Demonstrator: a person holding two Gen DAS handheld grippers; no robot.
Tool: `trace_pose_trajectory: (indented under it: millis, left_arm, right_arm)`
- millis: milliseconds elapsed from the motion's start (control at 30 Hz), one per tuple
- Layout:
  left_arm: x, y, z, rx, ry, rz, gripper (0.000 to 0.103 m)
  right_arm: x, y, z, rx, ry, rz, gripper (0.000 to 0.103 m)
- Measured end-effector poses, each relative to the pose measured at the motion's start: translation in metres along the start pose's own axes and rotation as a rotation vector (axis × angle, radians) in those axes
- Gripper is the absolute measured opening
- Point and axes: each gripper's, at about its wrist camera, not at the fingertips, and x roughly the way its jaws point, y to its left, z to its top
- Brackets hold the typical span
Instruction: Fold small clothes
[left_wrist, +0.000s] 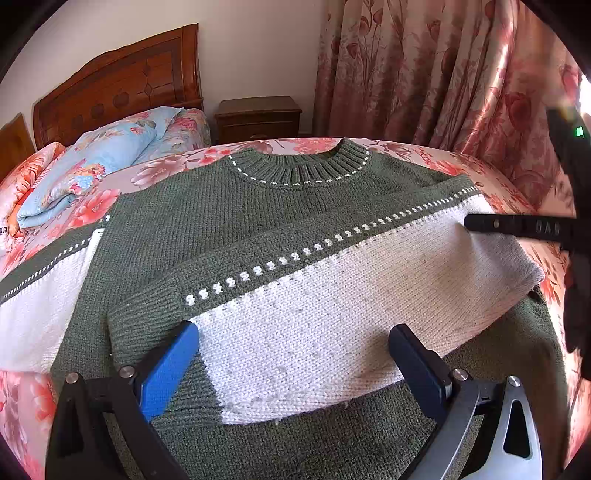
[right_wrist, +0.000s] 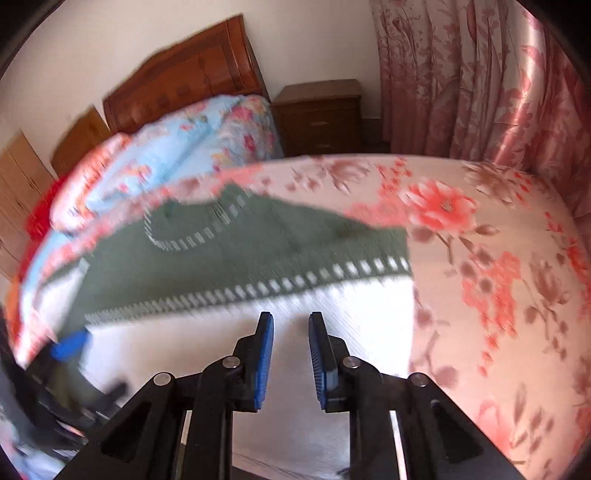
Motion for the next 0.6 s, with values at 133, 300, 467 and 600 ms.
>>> trace_pose_trajectory:
  millis: [133,300,467,600]
  left_arm:
    - [-0.001,0.0,0.0,-0.002,-0.002,-0.001,0.103]
    - [-0.001,0.0,0.0,-0.003,-0.003,0.0,0.103]
    - [-0.002,0.0,-0.001,-0.001,-0.005,0.005,0.103]
    - [-0.001,0.0,-0.001,-0.001,-0.006,0.007,0.103]
  right_arm:
    - [-0.024,0.0,-0.015,-0.007,-0.089,-0.03,0.02]
    - [-0.045,0.03,-0.054,-0.147,-0.131,-0.085,0.02]
    - [-0.039,0.025,-0.077,-0.161,-0.139,-0.109,0.02]
    - [-0.054,0.04,-0.078,-0.146,-0.177,-0.159,0.02]
